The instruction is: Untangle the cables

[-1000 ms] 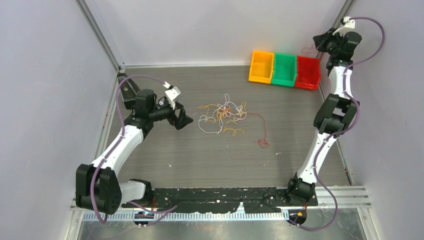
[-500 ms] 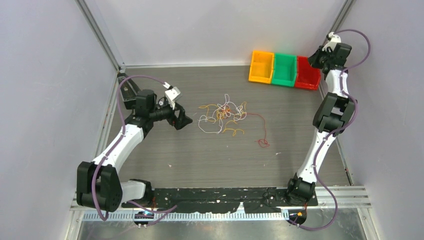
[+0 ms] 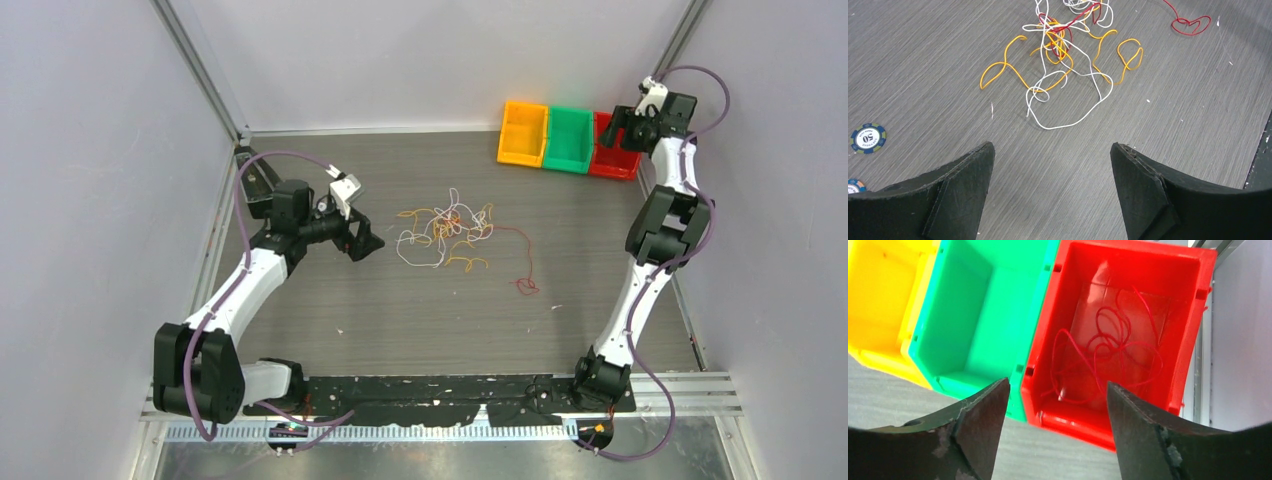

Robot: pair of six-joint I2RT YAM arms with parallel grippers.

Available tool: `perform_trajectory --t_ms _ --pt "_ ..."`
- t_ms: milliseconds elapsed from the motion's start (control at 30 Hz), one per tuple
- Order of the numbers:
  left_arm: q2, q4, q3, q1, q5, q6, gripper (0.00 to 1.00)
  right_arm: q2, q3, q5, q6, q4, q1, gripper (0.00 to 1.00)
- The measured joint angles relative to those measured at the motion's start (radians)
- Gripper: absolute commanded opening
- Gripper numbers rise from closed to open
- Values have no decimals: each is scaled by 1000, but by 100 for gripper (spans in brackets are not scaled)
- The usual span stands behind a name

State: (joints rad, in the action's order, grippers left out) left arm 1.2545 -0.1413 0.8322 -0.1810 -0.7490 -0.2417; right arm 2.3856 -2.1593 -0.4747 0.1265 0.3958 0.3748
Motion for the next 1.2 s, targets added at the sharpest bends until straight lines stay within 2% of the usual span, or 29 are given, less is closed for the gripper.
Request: perform_trajectory --t_ms 67,133,333,433,500,600,733,833,933,1200 --pt "-2 -1 0 0 2 2 88 -35 34 -2 13 24 0 88" --pt "-5 -4 0 0 5 3 88 -79 64 -4 30 62 0 89" --pt "-36 -64 14 0 15 -5 93 -227 84 -32 165 249 -1 87" --pt "-27 -150 66 0 12 -31 99 -358 180 -49 274 377 -9 86" --pt "-10 -198 109 -1 3 -43 100 -447 261 -52 335 446 -28 86" --pt "26 -239 154 -18 2 -49 99 -560 401 -40 397 498 -99 86" --pt "131 -272 251 -92 50 -29 95 -653 602 -20 427 517 -266 83" --pt "238 -278 350 -152 88 1 94 -655 711 5 423 502 -376 82" --pt "342 -262 431 -193 125 59 92 -635 764 47 410 480 -426 80" --pt "526 -175 463 -227 167 280 88 -468 745 183 386 355 -497 73"
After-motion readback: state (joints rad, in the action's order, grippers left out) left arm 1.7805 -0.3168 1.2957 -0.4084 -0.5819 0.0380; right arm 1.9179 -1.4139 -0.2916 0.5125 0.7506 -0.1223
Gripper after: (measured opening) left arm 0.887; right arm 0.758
